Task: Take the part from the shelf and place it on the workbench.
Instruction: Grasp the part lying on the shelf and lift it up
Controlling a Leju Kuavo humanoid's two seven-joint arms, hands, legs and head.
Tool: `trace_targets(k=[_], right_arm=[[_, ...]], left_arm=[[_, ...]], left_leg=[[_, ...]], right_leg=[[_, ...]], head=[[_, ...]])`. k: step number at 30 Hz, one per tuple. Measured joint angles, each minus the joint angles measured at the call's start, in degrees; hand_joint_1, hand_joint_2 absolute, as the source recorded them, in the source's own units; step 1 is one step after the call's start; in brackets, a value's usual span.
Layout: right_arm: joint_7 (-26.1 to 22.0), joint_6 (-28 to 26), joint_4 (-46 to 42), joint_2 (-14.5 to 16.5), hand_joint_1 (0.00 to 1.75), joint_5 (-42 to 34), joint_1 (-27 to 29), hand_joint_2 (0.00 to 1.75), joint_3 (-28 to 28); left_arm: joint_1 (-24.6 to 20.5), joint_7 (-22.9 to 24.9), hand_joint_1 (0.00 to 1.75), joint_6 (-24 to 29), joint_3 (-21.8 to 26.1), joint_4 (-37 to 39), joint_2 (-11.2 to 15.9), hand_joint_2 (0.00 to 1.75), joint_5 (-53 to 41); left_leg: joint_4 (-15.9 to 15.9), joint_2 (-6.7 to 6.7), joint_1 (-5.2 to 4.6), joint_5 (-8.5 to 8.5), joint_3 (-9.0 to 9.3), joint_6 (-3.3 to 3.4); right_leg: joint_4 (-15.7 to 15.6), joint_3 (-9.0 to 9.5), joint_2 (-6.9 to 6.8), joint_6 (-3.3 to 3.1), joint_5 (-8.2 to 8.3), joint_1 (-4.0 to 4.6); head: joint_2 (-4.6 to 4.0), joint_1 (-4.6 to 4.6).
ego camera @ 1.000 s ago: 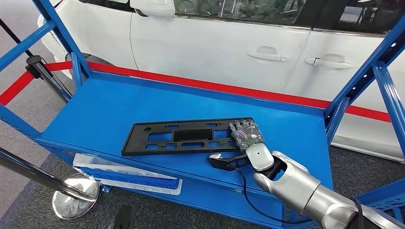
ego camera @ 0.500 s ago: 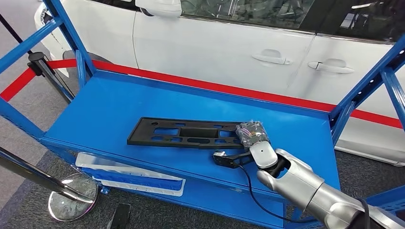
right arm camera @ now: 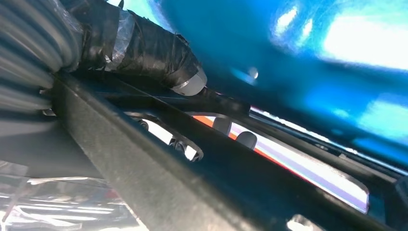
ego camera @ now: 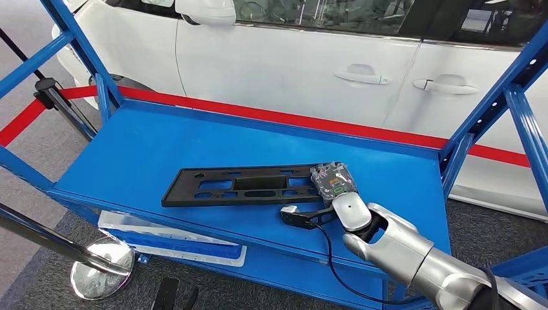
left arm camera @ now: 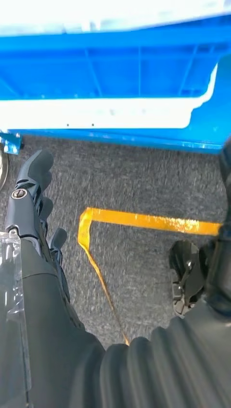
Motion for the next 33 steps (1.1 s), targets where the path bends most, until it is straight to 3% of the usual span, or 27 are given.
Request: trace_targets(k=[1,2,5,7,10,12,14,15,16,17,18,20,21,26,28,30,31,32,33], right_arm=[[0.43,-1.18,-0.56,-0.08,1.75,0.62,0.12,1.75,-0.02],[0.94,-2.16,-1.30,-0.20,1.75,1.30,0.22,1.75,-0.08],[2.66,-3.65,-4.62,-0.86,1.75,3.47,0.29,1.75,-0.69],[3.53,-4.95,-7.12,-1.45,1.75,5.75,0.28,1.75,-1.38],[4.00,-6.92,-11.72,-2.46,1.75,10.24,0.42,1.75,-2.82],[4.04,-7.42,-15.13,-3.17,1.75,12.63,0.50,1.75,-4.23],[4.06,-7.90,-18.15,-3.66,1.75,14.28,0.62,1.75,-5.45],[4.07,-8.39,-19.55,-3.94,1.75,14.96,0.81,1.75,-5.94],[4.07,-9.03,-20.94,-4.28,1.75,15.60,1.04,1.75,-6.38],[4.06,-9.77,-22.40,-4.60,1.75,16.19,1.26,1.75,-6.83],[4.05,-10.48,-23.83,-4.91,1.75,16.74,1.41,1.75,-7.32],[4.04,-11.93,-26.54,-5.36,1.75,17.85,1.48,1.75,-8.38],[4.04,-12.62,-27.75,-5.53,1.75,18.34,1.48,1.75,-8.90],[4.05,-14.41,-32.60,-5.96,1.75,19.75,1.74,1.75,-10.86],[4.02,-14.56,-34.46,-6.13,1.75,20.21,1.95,1.75,-11.58],[3.98,-14.88,-35.86,-6.22,1.75,20.52,2.09,1.75,-12.21],[3.99,-15.07,-36.39,-6.25,1.75,20.56,2.13,1.75,-12.41],[3.99,-15.21,-36.89,-6.29,1.75,20.58,2.14,1.75,-12.54],[3.98,-15.32,-37.37,-6.34,1.75,20.59,2.14,1.75,-12.67]], left_arm=[[0.09,0.60,0.00,0.86,0.11,0.00,0.01,1.75,-0.16],[0.14,1.34,0.00,1.91,0.20,0.00,0.01,1.75,-0.30],[0.12,3.41,0.00,4.46,0.69,0.00,0.01,1.75,-0.48],[0.15,4.70,0.00,5.89,1.21,0.00,0.02,1.75,-0.42],[0.33,5.89,0.00,7.76,2.05,0.00,0.16,1.75,-0.11],[0.32,6.57,0.00,8.52,2.61,0.00,0.21,1.75,-0.03],[0.37,7.48,0.00,8.83,2.97,0.00,0.21,1.75,-0.04],[0.44,7.89,0.00,8.97,3.19,0.00,0.21,1.75,-0.04],[0.56,8.15,0.00,9.14,3.45,0.00,0.21,1.75,-0.02],[0.68,8.30,0.00,9.33,3.71,0.00,0.21,1.75,0.01],[0.79,8.38,0.00,9.51,3.96,0.00,0.21,1.75,0.03],[0.86,8.44,0.00,9.77,4.26,0.00,0.21,1.75,0.08],[0.82,8.45,0.00,9.86,4.44,0.01,0.21,1.75,0.11],[0.87,8.52,0.00,10.10,5.43,0.08,0.23,1.75,0.37],[0.85,8.52,0.00,10.19,5.61,0.11,0.23,1.75,0.39],[0.89,8.52,0.00,10.27,5.77,0.15,0.23,1.75,0.38],[0.93,8.50,0.00,10.30,5.81,0.17,0.23,1.75,0.38],[0.95,8.47,0.00,10.32,5.83,0.19,0.23,1.75,0.35],[0.95,8.42,0.00,10.33,5.85,0.20,0.23,1.75,0.32]], left_leg=[[1.41,0.00,0.01,-0.10,-0.78,-0.03],[0.29,0.00,0.01,1.07,-0.32,0.02],[-10.60,0.00,-0.11,6.37,4.77,0.64],[-13.83,-0.02,-0.39,7.18,6.13,1.22],[-14.18,-0.01,-0.43,7.45,6.13,2.17],[-14.72,0.00,-0.19,7.66,6.47,2.96],[-14.73,-0.01,-0.21,7.49,6.57,3.46],[-14.65,-0.05,-0.22,7.35,6.61,3.58],[-14.53,-0.13,-0.23,7.16,6.70,3.62],[-14.38,-0.22,-0.22,6.91,6.84,3.58],[-14.20,-0.31,-0.20,6.60,7.05,3.46],[-13.62,-0.41,-0.25,5.77,7.35,2.92],[-13.30,-0.44,-0.32,5.43,7.24,2.59],[-12.09,-0.32,-0.31,4.26,6.48,1.09],[-7.23,-0.30,-0.17,1.74,4.19,0.54],[0.10,-0.32,-0.10,-0.95,0.31,0.27],[2.42,-0.31,-0.07,-1.20,-1.14,0.23],[2.83,-0.31,-0.06,-0.39,-1.71,0.25],[0.98,-0.31,-0.05,1.44,-1.19,0.32]], right_leg=[[0.04,-0.08,0.00,-0.01,-0.01,0.03],[0.12,-0.12,0.02,0.02,-0.03,0.03],[0.60,-0.29,0.10,0.45,-0.26,0.10],[0.84,-0.64,0.16,0.98,-0.32,0.24],[1.13,-1.03,0.23,1.86,-0.58,0.19],[4.42,-2.56,0.22,2.31,-2.63,0.11],[11.65,-6.22,0.20,2.54,-5.85,0.03],[14.95,-8.09,0.20,2.66,-6.76,-0.03],[16.66,-9.28,0.20,2.75,-6.64,-0.11],[16.20,-9.44,0.19,2.79,-5.39,-0.20],[13.80,-8.61,0.18,2.78,-3.36,-0.28],[6.81,-5.62,0.17,2.61,0.24,-0.24],[4.38,-4.55,0.19,2.43,0.86,-0.12],[2.40,-3.67,0.46,1.13,0.30,-0.09],[2.16,-3.29,0.37,0.61,0.21,-0.23],[2.15,-3.12,0.39,0.26,0.05,-0.17],[2.17,-3.01,0.46,0.18,-0.02,-0.15],[2.19,-2.87,0.54,0.15,-0.10,-0.15],[2.23,-2.68,0.61,0.19,-0.18,-0.17]], head=[[0.00,0.01],[-0.01,0.00],[-0.01,0.01],[0.00,0.05],[-0.01,0.09],[-0.01,0.22],[-0.01,0.29],[-0.01,0.29],[-0.01,0.30],[-0.01,0.31],[0.00,0.31],[0.00,0.30],[0.00,0.30],[0.01,0.16],[0.00,0.05],[-0.01,-0.04],[-0.01,-0.02],[-0.01,-0.04],[-0.01,-0.03]])
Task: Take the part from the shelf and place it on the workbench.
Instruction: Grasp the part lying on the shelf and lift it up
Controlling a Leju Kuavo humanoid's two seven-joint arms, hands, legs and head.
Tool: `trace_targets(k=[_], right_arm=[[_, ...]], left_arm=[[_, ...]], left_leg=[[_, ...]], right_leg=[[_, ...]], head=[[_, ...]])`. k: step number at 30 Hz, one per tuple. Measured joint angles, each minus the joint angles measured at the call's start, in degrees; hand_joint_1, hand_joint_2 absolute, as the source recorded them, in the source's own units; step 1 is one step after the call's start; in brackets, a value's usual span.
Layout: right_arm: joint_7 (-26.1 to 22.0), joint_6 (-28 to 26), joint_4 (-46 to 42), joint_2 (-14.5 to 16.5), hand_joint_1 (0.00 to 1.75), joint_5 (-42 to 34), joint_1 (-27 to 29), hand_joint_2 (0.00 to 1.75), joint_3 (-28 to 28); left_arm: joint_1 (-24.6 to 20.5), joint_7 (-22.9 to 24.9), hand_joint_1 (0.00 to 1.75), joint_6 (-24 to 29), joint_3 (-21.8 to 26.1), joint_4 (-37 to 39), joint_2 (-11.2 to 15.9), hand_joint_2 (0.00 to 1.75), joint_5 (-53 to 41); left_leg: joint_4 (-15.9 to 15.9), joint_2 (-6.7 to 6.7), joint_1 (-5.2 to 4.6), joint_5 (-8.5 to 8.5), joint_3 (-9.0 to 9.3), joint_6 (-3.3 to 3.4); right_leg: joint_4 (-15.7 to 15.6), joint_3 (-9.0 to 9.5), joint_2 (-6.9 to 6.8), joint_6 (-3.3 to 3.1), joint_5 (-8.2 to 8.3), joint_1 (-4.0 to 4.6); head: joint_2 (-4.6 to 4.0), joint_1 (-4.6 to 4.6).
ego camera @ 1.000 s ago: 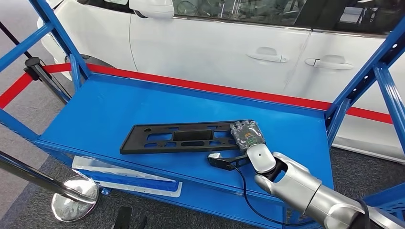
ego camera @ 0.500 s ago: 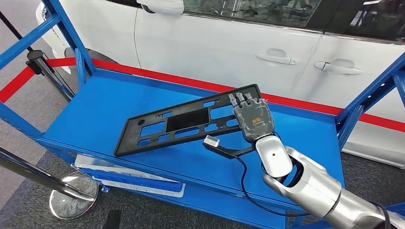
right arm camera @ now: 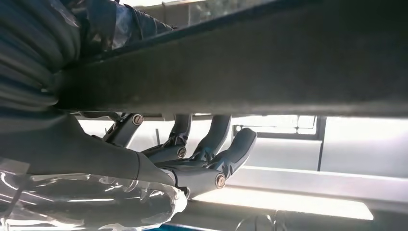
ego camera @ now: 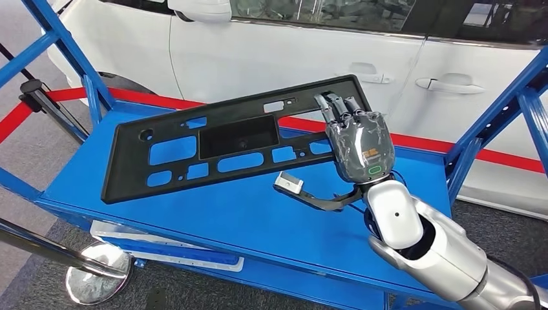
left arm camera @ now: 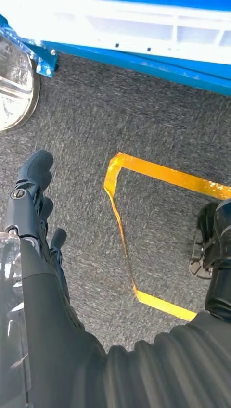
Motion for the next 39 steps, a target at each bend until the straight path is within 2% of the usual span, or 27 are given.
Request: trace_targets(k=[2,4,7,8,9,10,12,13,14,15,17,19,21,23,24,25,27,28,29,30,31,33,34,35,37,38,39], right_arm=[[-0.01,-0.20,-0.83,-0.16,1.75,0.14,0.01,1.75,-0.31],[-0.01,-0.99,-1.55,-0.32,1.75,0.76,0.06,1.75,-0.66],[0.00,-3.54,-2.73,-0.44,1.75,2.42,0.16,1.75,-1.24],[-0.01,-4.41,-3.17,-0.53,1.75,2.99,0.20,1.75,-1.46],[-0.01,-5.14,-3.62,-0.62,1.75,3.51,0.24,1.75,-1.67],[-0.01,-5.70,-4.03,-0.71,1.75,3.89,0.29,1.75,-1.86],[-0.01,-6.31,-4.69,-0.77,1.75,4.40,0.45,1.75,-2.05],[0.00,-6.43,-4.94,-0.78,1.75,4.58,0.60,1.75,-2.08],[0.00,-6.48,-5.16,-0.78,1.75,4.77,0.74,1.75,-2.09],[-0.01,-6.49,-5.38,-0.78,1.75,4.93,0.85,1.75,-2.10],[-0.02,-6.50,-5.85,-0.78,1.75,5.11,0.90,1.75,-2.13],[-0.03,-6.51,-6.32,-0.77,1.75,5.20,0.87,1.75,-2.16],[-0.10,-6.55,-6.70,-0.76,1.75,5.38,0.83,1.75,-2.20],[-0.19,-6.56,-6.91,-0.75,1.75,5.57,0.78,1.75,-2.21],[-0.22,-6.56,-6.98,-0.75,1.75,5.62,0.78,1.75,-2.21],[-0.23,-6.56,-7.04,-0.74,1.75,5.67,0.76,1.75,-2.21],[-0.26,-6.51,-7.19,-0.74,1.75,5.71,0.76,1.75,-2.21],[-0.30,-6.47,-7.27,-0.74,1.75,5.72,0.78,1.75,-2.21],[-0.33,-6.42,-7.37,-0.74,1.75,5.72,0.79,1.75,-2.21],[-0.36,-6.38,-7.46,-0.74,1.75,5.72,0.80,1.75,-2.21],[-0.38,-6.34,-7.56,-0.74,1.75,5.72,0.80,1.75,-2.21],[-0.39,-6.32,-7.81,-0.74,1.75,5.72,0.76,1.75,-2.21],[-0.39,-6.31,-7.94,-0.74,1.75,5.72,0.73,1.75,-2.21],[-0.40,-6.30,-8.05,-0.74,1.75,5.72,0.69,1.75,-2.21],[-0.43,-6.27,-8.17,-0.74,1.75,5.63,0.62,1.75,-2.21],[-0.43,-6.27,-8.21,-0.75,1.75,5.48,0.60,1.75,-2.21],[-0.44,-6.26,-8.24,-0.75,1.75,5.24,0.56,1.75,-2.21]], left_arm=[[-0.07,-0.13,0.00,0.00,0.10,0.02,0.00,1.75,-0.07],[-0.16,-0.15,0.00,0.01,0.39,0.04,0.00,1.75,0.00],[-0.06,0.33,0.00,0.01,1.01,0.08,0.02,1.75,0.45],[-0.03,0.50,0.00,-0.01,1.16,0.09,0.02,1.75,0.56],[-0.06,0.61,0.00,-0.02,1.28,0.10,0.03,1.75,0.63],[-0.10,0.67,0.00,-0.05,1.39,0.13,0.02,1.75,0.63],[-0.12,0.70,0.00,-0.13,1.76,0.22,0.01,1.75,0.64],[-0.08,0.73,0.00,-0.15,1.99,0.27,0.01,1.75,0.65],[-0.03,0.77,0.00,-0.15,2.22,0.32,0.01,1.75,0.67],[-0.01,0.81,0.00,-0.16,2.39,0.35,0.01,1.75,0.69],[-0.04,0.87,0.00,-0.19,2.58,0.38,0.01,1.75,0.77],[-0.08,0.87,0.00,-0.28,2.75,0.43,0.00,1.75,0.83],[-0.08,0.87,0.00,-0.38,2.91,0.49,0.00,1.75,0.85],[-0.06,0.85,0.00,-0.44,3.05,0.51,0.00,1.75,0.85],[-0.06,0.81,0.00,-0.47,3.17,0.52,0.00,1.75,0.84],[-0.07,0.76,0.00,-0.49,3.30,0.52,0.00,1.75,0.84],[-0.08,0.69,0.00,-0.50,3.60,0.52,0.00,1.75,0.80],[-0.07,0.69,0.00,-0.50,3.70,0.52,0.00,1.75,0.74],[-0.07,0.68,0.00,-0.50,3.78,0.52,0.00,1.75,0.66],[-0.07,0.68,0.00,-0.50,3.81,0.53,0.00,1.75,0.56],[-0.08,0.68,0.00,-0.50,3.83,0.54,0.00,1.75,0.49],[-0.19,0.68,0.00,-0.49,3.85,0.54,0.02,1.75,0.40],[-0.26,0.67,0.00,-0.49,3.86,0.54,0.04,1.75,0.38],[-0.32,0.66,0.00,-0.48,3.89,0.54,0.05,1.75,0.35],[-0.30,0.65,0.00,-0.48,3.95,0.56,0.05,1.75,0.31],[-0.26,0.65,0.00,-0.47,3.99,0.58,0.03,1.75,0.29],[-0.23,0.65,0.00,-0.47,4.05,0.61,0.02,1.75,0.27]], left_leg=[[-7.43,0.01,-0.02,4.11,3.06,0.32],[-12.46,-0.06,-0.21,5.83,5.17,0.82],[-13.55,-0.18,-0.31,6.28,5.27,1.75],[-13.90,-0.15,-0.23,6.61,5.30,2.16],[-14.25,-0.09,-0.12,6.93,5.31,2.57],[-14.49,-0.05,-0.07,7.19,5.26,2.87],[-14.53,-0.04,-0.17,7.46,4.97,3.20],[-14.49,-0.04,-0.21,7.56,4.80,3.25],[-14.40,-0.04,-0.24,7.67,4.61,3.25],[-14.27,-0.05,-0.24,7.76,4.42,3.20],[-13.86,-0.12,-0.26,7.92,3.98,3.00],[-13.55,-0.21,-0.40,8.20,3.59,2.47],[-13.60,-0.30,-0.52,8.74,3.35,1.68],[-13.30,-0.38,-0.49,8.49,2.88,0.94],[-12.14,-0.40,-0.45,7.24,2.26,0.60],[-9.96,-0.39,-0.36,5.23,1.32,0.30],[-2.85,-0.35,-0.23,0.23,-1.09,-0.15],[0.24,-0.34,-0.19,-1.30,-1.84,-0.26],[1.87,-0.34,-0.19,-1.75,-1.78,-0.27],[1.31,-0.34,-0.20,-1.06,-0.62,-0.14],[-1.19,-0.34,-0.24,0.26,1.55,0.13],[-9.27,-0.34,-0.56,2.17,7.42,1.09],[-12.41,-0.33,-0.77,2.53,9.50,1.48],[-14.42,-0.34,-1.02,2.54,10.62,1.79],[-15.40,-0.38,-1.19,3.13,10.57,2.26],[-15.85,-0.29,-1.08,3.72,10.49,2.62],[-16.25,-0.17,-0.91,4.40,10.35,2.99]], right_leg=[[0.13,0.28,0.07,0.29,-0.21,0.03],[0.26,0.18,0.12,0.87,-0.19,0.20],[0.06,-0.01,0.08,1.86,0.10,0.25],[0.44,-0.18,0.03,2.11,-0.43,0.22],[1.71,-0.66,-0.03,2.29,-1.67,0.18],[4.21,-1.58,-0.09,2.43,-3.64,0.11],[11.10,-4.03,-0.14,2.66,-7.73,0.11],[13.73,-4.81,-0.14,2.75,-8.75,0.09],[14.49,-4.72,-0.15,2.78,-8.63,0.06],[13.16,-3.61,-0.16,2.76,-7.53,0.04],[6.04,0.83,-0.18,2.54,-4.71,0.02],[0.76,3.84,-0.13,2.16,-3.28,0.29],[-0.02,3.90,-0.08,1.65,-2.86,0.59],[-0.37,3.37,-0.18,0.84,-2.23,0.34],[-0.52,3.00,-0.26,0.34,-1.78,0.19],[-0.63,2.55,-0.35,-0.09,-1.33,0.07],[-0.61,1.39,-0.43,-0.56,-0.49,0.16],[-0.59,0.79,-0.45,-0.61,-0.07,0.23],[-0.56,0.16,-0.46,-0.62,0.37,0.32],[-0.54,-0.41,-0.46,-0.59,0.79,0.42],[-0.53,-0.90,-0.45,-0.54,1.19,0.53],[-0.49,-1.62,-0.45,-0.32,1.91,0.74],[-0.53,-1.79,-0.50,-0.07,2.28,0.78],[-0.59,-1.89,-0.55,0.22,2.64,0.73],[-0.93,-1.92,-0.63,0.98,3.42,0.63],[-0.84,-2.06,-0.60,1.31,3.28,0.61],[-0.19,-2.36,-0.57,1.63,2.37,0.62]], head=[[0.00,0.00],[0.01,0.06],[0.01,0.08],[0.00,0.11],[0.00,0.18],[0.00,0.25],[0.00,0.35],[0.00,0.35],[0.00,0.35],[0.00,0.35],[0.00,0.35],[0.00,0.31],[0.00,0.28],[0.00,0.28],[0.00,0.20],[0.00,0.11],[0.01,-0.04],[0.01,-0.04],[0.01,-0.04],[0.01,-0.04],[0.00,-0.04],[0.00,-0.02],[0.00,0.00],[0.00,-0.03],[0.00,-0.13],[0.00,-0.16],[0.00,-0.09]])
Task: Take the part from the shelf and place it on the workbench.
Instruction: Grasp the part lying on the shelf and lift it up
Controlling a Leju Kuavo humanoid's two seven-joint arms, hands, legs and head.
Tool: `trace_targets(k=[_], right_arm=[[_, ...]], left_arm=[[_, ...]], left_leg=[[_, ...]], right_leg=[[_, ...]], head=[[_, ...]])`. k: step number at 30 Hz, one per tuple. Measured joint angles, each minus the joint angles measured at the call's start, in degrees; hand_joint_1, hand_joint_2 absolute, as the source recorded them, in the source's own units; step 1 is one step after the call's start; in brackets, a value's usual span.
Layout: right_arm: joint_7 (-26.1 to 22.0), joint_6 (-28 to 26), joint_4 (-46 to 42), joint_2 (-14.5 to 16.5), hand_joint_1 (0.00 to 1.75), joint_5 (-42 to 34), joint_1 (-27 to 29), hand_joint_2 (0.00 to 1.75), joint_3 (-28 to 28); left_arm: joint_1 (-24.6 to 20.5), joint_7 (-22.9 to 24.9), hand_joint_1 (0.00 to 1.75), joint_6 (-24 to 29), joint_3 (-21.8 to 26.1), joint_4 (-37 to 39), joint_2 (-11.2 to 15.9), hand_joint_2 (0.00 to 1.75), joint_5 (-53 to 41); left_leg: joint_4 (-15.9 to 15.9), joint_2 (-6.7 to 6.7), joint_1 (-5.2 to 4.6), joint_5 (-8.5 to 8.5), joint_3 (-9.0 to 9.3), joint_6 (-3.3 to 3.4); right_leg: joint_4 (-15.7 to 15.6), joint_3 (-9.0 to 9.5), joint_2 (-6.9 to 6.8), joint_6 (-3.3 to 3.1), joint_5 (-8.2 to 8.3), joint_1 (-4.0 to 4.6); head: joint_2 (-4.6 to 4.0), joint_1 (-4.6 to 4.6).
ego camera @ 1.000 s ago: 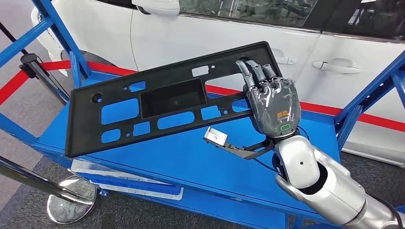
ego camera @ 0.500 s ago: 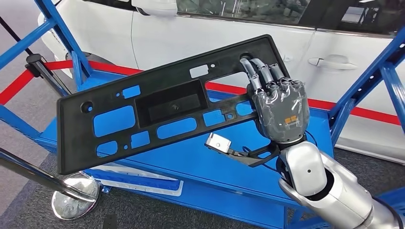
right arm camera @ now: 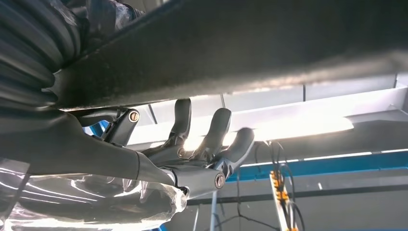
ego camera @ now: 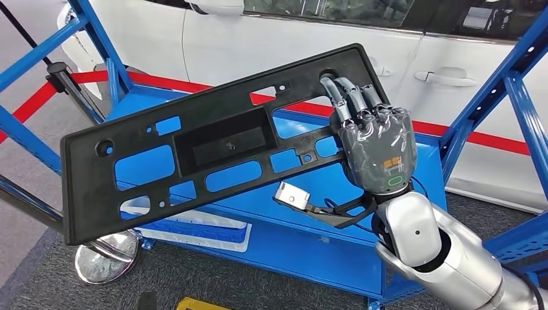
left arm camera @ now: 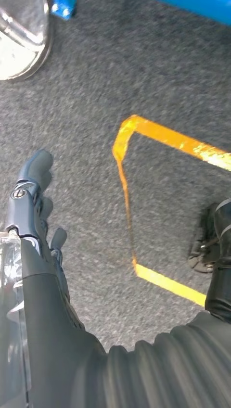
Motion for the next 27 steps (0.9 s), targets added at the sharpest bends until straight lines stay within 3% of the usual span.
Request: trace_targets(k=[1,3,4,5,6,7,9,11,15,17,19,20,21,22,25,27], right_arm=[[0.00,0.01,-0.02,-0.01,1.75,-0.28,-0.06,1.75,0.00],[0.00,-0.01,-0.05,0.00,1.75,-0.87,-0.09,1.75,0.00],[0.01,-0.04,-0.08,0.00,1.75,-1.14,-0.07,1.75,0.00],[0.02,-0.07,-0.09,0.00,1.75,-1.38,-0.02,1.75,0.00],[0.04,-0.09,-0.10,0.00,1.75,-1.57,-0.01,1.75,0.00],[0.07,-0.10,-0.11,-0.01,1.75,-1.70,-0.02,1.75,0.00],[0.09,-0.10,-0.12,-0.01,1.75,-1.91,-0.06,1.75,0.00],[0.12,-0.10,-0.19,-0.01,1.75,-2.10,0.00,1.75,0.00],[0.24,-0.08,-0.27,-0.02,1.75,-2.36,0.08,1.75,0.00],[0.25,-0.07,-0.27,-0.03,1.75,-2.38,0.10,1.75,0.00],[0.26,-0.06,-0.28,-0.03,1.75,-2.38,0.20,1.75,0.00],[0.26,-0.06,-0.28,-0.03,1.75,-2.38,0.30,1.75,0.00],[0.27,-0.06,-0.28,-0.03,1.75,-2.38,0.38,1.75,0.00],[0.27,-0.06,-0.28,-0.03,1.75,-2.38,0.47,1.75,0.00],[0.26,-0.05,-0.31,-0.03,1.75,-2.38,0.52,1.75,0.00],[0.25,-0.04,-0.38,-0.04,1.75,-2.38,0.53,1.75,0.00]], left_arm=[[0.00,-0.02,0.00,0.02,0.08,0.02,-0.02,1.75,-0.04],[-0.07,-0.05,0.00,0.05,0.22,0.03,-0.02,1.75,-0.20],[-0.09,-0.07,0.00,0.07,0.28,0.04,-0.02,1.75,-0.28],[-0.06,-0.08,0.00,0.09,0.34,0.06,-0.02,1.75,-0.36],[0.00,-0.08,0.00,0.11,0.42,0.09,-0.03,1.75,-0.41],[0.05,-0.08,0.00,0.13,0.52,0.14,-0.05,1.75,-0.46],[0.06,-0.13,0.00,0.21,0.73,0.21,-0.07,1.75,-0.61],[0.03,-0.21,0.00,0.32,0.92,0.22,-0.05,1.75,-0.85],[0.16,-1.01,0.00,0.38,1.16,0.22,-0.04,1.75,-1.16],[0.17,-1.56,0.00,0.37,1.20,0.22,-0.04,1.75,-1.21],[0.15,-1.85,0.00,0.47,1.22,0.22,-0.04,1.75,-1.21],[0.16,-1.91,0.00,0.54,1.23,0.22,-0.04,1.75,-1.21],[0.17,-1.92,0.00,0.59,1.23,0.22,-0.04,1.75,-1.22],[0.17,-1.92,0.00,0.61,1.24,0.22,-0.04,1.75,-1.22],[0.06,-1.95,0.00,0.67,1.25,0.22,0.07,1.75,-1.23],[0.01,-1.87,0.00,0.62,1.27,0.22,0.18,1.75,-1.19]], left_leg=[[-0.41,0.14,0.19,0.72,-0.30,0.38],[-0.55,0.31,0.28,1.76,-1.37,0.75],[-0.47,0.34,0.29,2.22,-2.05,0.80],[-0.32,0.37,0.33,2.66,-2.78,0.71],[-0.08,0.38,0.41,3.06,-3.54,0.55],[0.28,0.38,0.55,3.39,-4.32,0.35],[1.45,0.33,0.75,3.77,-5.87,-0.24],[2.44,0.23,0.71,4.02,-6.91,-0.95],[3.24,0.12,0.89,4.09,-7.93,-2.50],[7.34,0.13,1.04,0.61,-9.70,-2.99],[14.55,0.13,1.05,-3.85,-12.26,-3.25],[17.27,0.13,1.04,-4.94,-13.00,-3.26],[18.21,0.12,1.01,-4.95,-12.83,-3.14],[16.99,0.12,0.94,-4.01,-11.57,-2.88],[6.12,0.15,0.29,-0.59,-4.29,-1.30],[2.36,0.27,-0.22,-0.09,-2.10,-0.60]], right_leg=[[1.73,-0.62,0.03,0.28,-1.87,-0.02],[8.04,-2.54,0.02,0.70,-6.99,-0.27],[11.43,-3.34,0.02,0.91,-8.81,-0.42],[13.59,-3.45,0.01,1.14,-9.40,-0.58],[13.98,-2.68,0.00,1.37,-8.88,-0.77],[12.38,-0.90,-0.02,1.59,-7.59,-0.97],[5.26,4.28,0.02,1.93,-5.93,-1.23],[0.70,7.01,0.20,1.50,-6.18,-1.08],[0.26,6.14,0.31,-0.66,-5.59,-0.90],[0.10,5.38,0.22,-1.56,-4.77,-0.98],[0.13,4.39,0.20,-1.91,-4.05,-0.80],[0.16,3.92,0.20,-1.96,-3.71,-0.65],[0.20,3.50,0.20,-1.97,-3.41,-0.50],[0.22,3.19,0.20,-1.95,-3.17,-0.34],[0.22,2.77,0.18,-1.70,-2.62,0.00],[0.08,2.72,0.08,-1.15,-2.22,-0.12]], head=[[0.00,0.09],[0.00,0.24],[0.00,0.26],[0.01,0.28],[0.01,0.27],[0.01,0.28],[0.01,0.32],[0.01,0.34],[0.00,0.32],[0.00,0.20],[0.00,0.12],[0.00,0.14],[0.00,0.13],[0.00,0.13],[0.00,0.18],[0.00,0.17]])
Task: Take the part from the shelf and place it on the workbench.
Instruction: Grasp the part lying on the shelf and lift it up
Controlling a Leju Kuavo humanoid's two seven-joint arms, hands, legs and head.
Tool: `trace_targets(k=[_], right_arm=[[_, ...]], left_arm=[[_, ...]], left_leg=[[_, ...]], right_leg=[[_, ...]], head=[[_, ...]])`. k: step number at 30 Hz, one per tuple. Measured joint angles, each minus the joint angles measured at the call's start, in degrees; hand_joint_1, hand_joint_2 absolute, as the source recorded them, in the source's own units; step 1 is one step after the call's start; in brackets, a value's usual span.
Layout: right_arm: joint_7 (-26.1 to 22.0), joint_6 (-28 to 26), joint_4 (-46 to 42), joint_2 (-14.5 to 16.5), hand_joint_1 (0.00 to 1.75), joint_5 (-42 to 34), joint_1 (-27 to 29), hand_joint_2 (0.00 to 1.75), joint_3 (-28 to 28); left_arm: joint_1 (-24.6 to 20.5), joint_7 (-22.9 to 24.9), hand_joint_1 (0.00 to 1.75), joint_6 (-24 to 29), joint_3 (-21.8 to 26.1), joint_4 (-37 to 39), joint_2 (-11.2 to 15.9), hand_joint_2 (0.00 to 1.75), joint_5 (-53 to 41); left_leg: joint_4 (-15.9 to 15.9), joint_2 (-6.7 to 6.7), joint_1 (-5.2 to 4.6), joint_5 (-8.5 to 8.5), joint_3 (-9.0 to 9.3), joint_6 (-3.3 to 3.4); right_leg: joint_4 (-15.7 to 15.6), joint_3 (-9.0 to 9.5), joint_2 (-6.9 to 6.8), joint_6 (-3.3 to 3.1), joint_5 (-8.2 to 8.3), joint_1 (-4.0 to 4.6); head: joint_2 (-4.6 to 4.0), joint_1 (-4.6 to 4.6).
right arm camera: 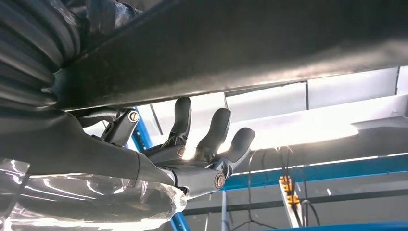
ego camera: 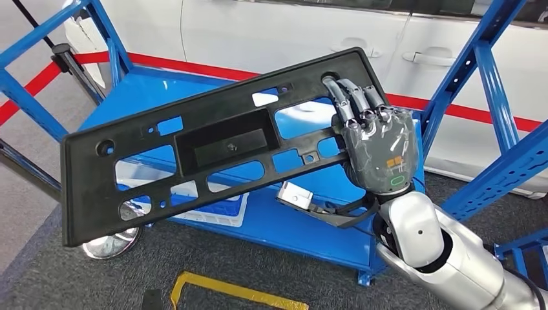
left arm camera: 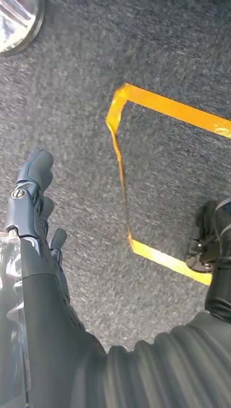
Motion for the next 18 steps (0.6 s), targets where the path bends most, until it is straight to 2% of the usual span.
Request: trace_targets(k=[2,4,5,7,8,9,10,12,14,18], right_arm=[[-0.01,0.01,-0.07,0.00,1.75,0.01,0.01,1.75,0.00],[-0.02,0.02,-0.10,-0.02,1.75,0.03,-0.05,1.75,-0.01],[-0.02,0.03,-0.12,-0.03,1.75,0.04,-0.07,1.75,-0.02],[-0.02,0.04,-0.14,-0.02,1.75,0.05,0.03,1.75,-0.02],[-0.02,0.05,-0.15,-0.02,1.75,0.05,0.13,1.75,-0.02],[-0.03,0.07,-0.15,-0.01,1.75,0.04,0.21,1.75,-0.02],[-0.03,0.09,-0.15,-0.01,1.75,0.04,0.23,1.75,-0.02],[-0.03,0.18,-0.15,-0.01,1.75,0.05,0.17,1.75,-0.02],[-0.07,0.27,-0.18,0.01,1.75,0.07,0.09,1.75,-0.01],[-0.09,0.50,-0.19,0.01,1.75,0.08,-0.02,1.75,0.00]], left_arm=[[0.02,0.40,0.00,-0.21,0.05,0.01,-0.04,1.75,0.09],[0.04,0.90,0.00,-0.40,0.15,0.02,-0.11,1.75,0.19],[0.03,1.06,0.00,-0.45,0.21,0.02,-0.14,1.75,0.21],[0.01,1.27,0.00,-0.53,0.32,0.03,-0.15,1.75,0.22],[0.02,1.39,0.00,-0.58,0.37,0.05,-0.16,1.75,0.22],[0.08,1.50,0.00,-0.64,0.41,0.08,-0.19,1.75,0.22],[0.12,1.60,0.00,-0.69,0.45,0.11,-0.24,1.75,0.22],[0.15,1.73,0.00,-0.79,0.54,0.17,-0.35,1.75,0.22],[0.00,1.81,0.00,-0.83,0.75,0.20,-0.39,1.75,0.26],[0.06,2.04,0.00,-0.82,1.32,0.21,-0.42,1.75,0.60]], left_leg=[[-1.03,0.05,-0.04,0.71,0.21,0.33],[-2.52,0.20,0.35,1.68,0.54,0.81],[-3.08,0.28,0.55,2.16,0.60,1.01],[-3.19,0.35,0.54,2.56,0.20,1.20],[-3.06,0.34,0.55,2.65,-0.04,1.18],[-2.84,0.33,0.60,2.70,-0.28,1.13],[-2.50,0.30,0.68,2.70,-0.53,1.03],[-1.38,0.19,0.94,2.43,-1.21,0.58],[0.04,0.07,0.86,2.11,-2.23,-0.13],[0.86,-0.01,0.86,2.16,-3.37,-1.45]], right_leg=[[-0.37,0.02,-0.09,0.76,0.42,-0.02],[0.62,-0.51,-0.09,1.37,-0.56,0.09],[2.74,-1.46,-0.08,1.58,-2.08,0.08],[9.55,-4.39,-0.07,1.93,-5.92,-0.17],[12.66,-5.63,-0.07,2.15,-7.19,-0.33],[14.05,-6.01,-0.08,2.36,-7.37,-0.49],[13.42,-5.38,-0.10,2.57,-6.53,-0.68],[6.84,-1.61,-0.13,2.90,-3.37,-1.05],[1.56,0.88,-0.02,2.63,-1.67,-1.03],[1.03,0.17,0.13,0.95,-1.00,-0.77]], head=[[0.00,-0.03],[0.00,0.14],[0.00,0.26],[0.00,0.40],[0.00,0.42],[0.01,0.43],[0.01,0.44],[0.01,0.45],[0.01,0.44],[0.00,0.39]])
